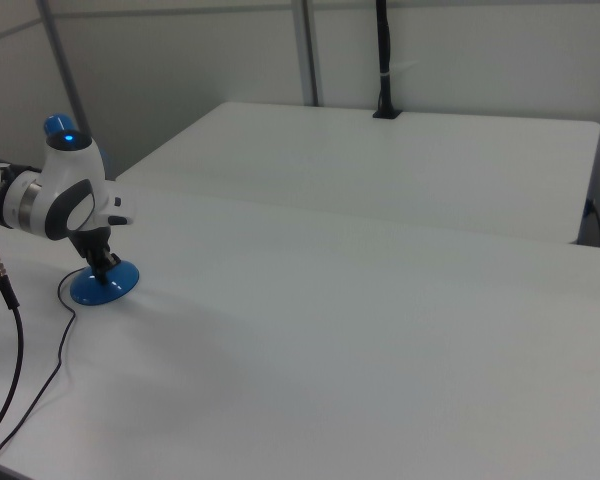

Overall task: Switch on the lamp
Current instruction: 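Lower the gripper fingers onto the switch on the lamp base, then press down on the lamp base switch with the gripper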

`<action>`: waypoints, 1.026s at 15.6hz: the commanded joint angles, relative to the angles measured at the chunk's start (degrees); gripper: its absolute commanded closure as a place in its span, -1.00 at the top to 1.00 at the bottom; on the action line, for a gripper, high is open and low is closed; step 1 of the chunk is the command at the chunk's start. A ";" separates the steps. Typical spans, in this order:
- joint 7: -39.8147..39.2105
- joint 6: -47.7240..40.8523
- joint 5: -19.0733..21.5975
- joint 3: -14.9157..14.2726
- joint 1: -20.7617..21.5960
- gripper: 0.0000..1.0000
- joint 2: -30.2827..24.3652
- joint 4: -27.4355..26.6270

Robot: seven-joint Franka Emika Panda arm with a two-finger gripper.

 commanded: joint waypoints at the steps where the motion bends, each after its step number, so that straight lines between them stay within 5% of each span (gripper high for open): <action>1: 0.65 1.21 1.26 -0.26 0.74 -1.00 0.59 -0.33; 16: 0.74 1.74 1.17 -0.26 1.27 -1.00 2.70 -0.33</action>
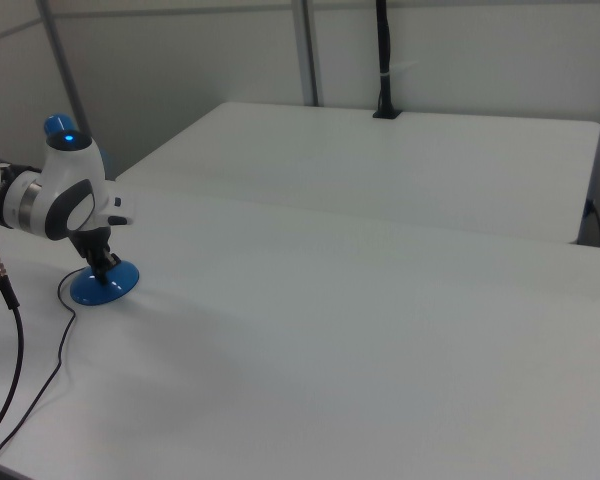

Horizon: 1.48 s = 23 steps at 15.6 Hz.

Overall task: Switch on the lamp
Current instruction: 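Press down on the lamp base switch with the gripper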

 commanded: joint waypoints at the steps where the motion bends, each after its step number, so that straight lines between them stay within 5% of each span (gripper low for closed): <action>1: 0.63 1.74 1.17 -0.26 1.26 -1.00 2.66 -0.34; 23: 1.86 0.95 0.99 -0.26 0.56 -1.00 0.73 -0.34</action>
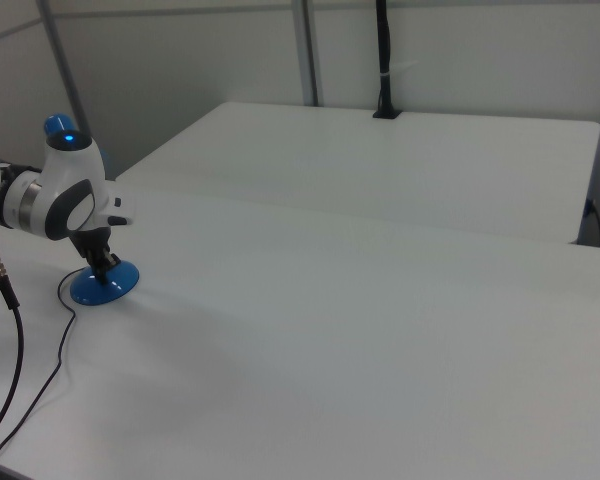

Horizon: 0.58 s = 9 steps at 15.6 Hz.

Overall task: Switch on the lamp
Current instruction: 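Press down on the lamp base switch with the gripper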

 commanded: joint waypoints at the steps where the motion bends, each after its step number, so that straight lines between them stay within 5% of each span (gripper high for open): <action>1: 1.27 0.86 0.82 -0.26 0.48 -1.00 0.64 -0.37; 9: 1.27 -3.97 0.55 -0.35 -0.58 -1.00 -1.30 -0.28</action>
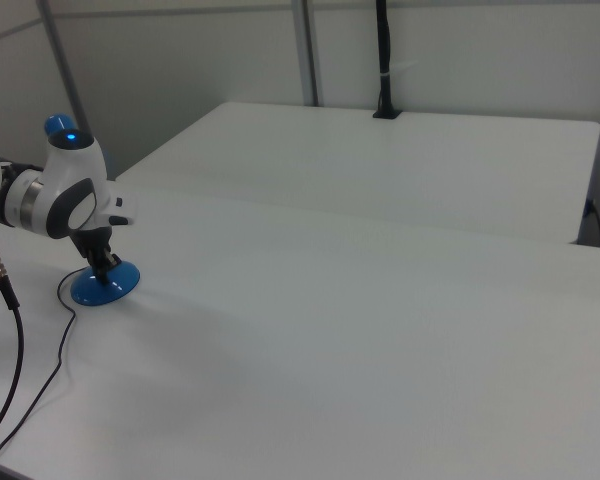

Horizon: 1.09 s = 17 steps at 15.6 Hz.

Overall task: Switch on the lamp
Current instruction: 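Press down on the lamp base switch with the gripper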

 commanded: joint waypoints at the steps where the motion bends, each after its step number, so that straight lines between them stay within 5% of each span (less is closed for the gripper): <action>1: 0.86 -3.00 0.55 -0.34 -0.27 -1.00 -1.29 -0.48; 17: 1.03 -3.79 0.55 -0.70 -0.71 -1.00 -1.82 -0.48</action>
